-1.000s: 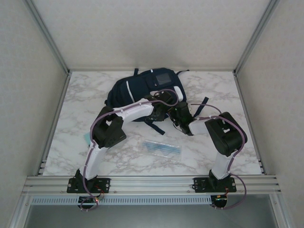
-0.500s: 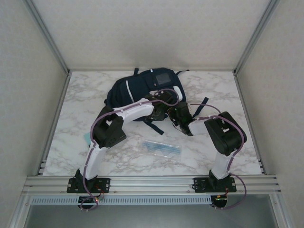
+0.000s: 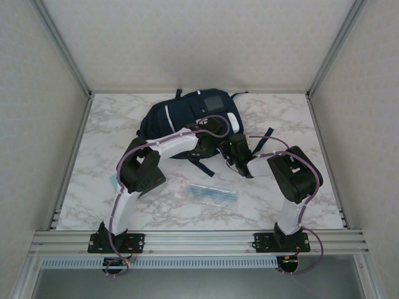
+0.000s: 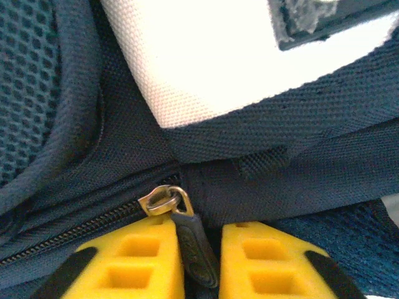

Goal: Pack the student bag

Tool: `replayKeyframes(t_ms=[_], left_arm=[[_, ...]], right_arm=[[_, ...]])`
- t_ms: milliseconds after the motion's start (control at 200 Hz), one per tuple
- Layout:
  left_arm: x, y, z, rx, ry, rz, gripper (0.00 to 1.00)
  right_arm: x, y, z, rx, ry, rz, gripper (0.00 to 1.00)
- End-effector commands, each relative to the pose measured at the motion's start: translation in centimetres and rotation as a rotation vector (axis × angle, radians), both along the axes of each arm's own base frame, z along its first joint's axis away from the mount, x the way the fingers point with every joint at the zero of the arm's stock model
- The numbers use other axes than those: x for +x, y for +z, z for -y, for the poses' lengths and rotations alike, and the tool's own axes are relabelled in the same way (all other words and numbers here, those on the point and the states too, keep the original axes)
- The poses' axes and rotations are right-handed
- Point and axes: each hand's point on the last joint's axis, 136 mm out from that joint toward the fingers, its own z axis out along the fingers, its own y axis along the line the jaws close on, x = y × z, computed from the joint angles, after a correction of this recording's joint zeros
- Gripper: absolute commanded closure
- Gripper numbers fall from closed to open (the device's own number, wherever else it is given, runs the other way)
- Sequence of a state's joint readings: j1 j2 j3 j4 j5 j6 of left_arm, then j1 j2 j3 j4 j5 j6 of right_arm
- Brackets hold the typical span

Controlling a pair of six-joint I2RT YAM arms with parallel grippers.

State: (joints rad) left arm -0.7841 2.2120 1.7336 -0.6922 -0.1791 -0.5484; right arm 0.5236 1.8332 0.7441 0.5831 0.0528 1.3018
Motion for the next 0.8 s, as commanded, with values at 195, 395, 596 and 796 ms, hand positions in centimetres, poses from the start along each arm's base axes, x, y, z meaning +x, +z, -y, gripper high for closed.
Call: replayKeyframes(t_ms=[195,395,596,796], left_arm=[[1.3,1.2,-4.1,0.015,0.064,0.018,1.0],[0.7,2.9,-4.9,-0.083,0.046,-0.045,1.0],[0.1,3.4,-4.8,-0.117,0.025,-0.113,1.0],[0.4,3.1,-5.3,-0.095,0.021,-0.106,1.0]], right_arm=[[-2.5,-2.2,-2.5,-0.012,0.148,-0.089,1.0],[-2.4,-2.5,-2.0,-0.028,0.139,-0.095,1.0],[-2.1,-2.3,-2.0,-0.037,0.145,-0.087,1.0],[-2.2,-2.4,-1.9,-0.041,0.146,-0.091,1.0]])
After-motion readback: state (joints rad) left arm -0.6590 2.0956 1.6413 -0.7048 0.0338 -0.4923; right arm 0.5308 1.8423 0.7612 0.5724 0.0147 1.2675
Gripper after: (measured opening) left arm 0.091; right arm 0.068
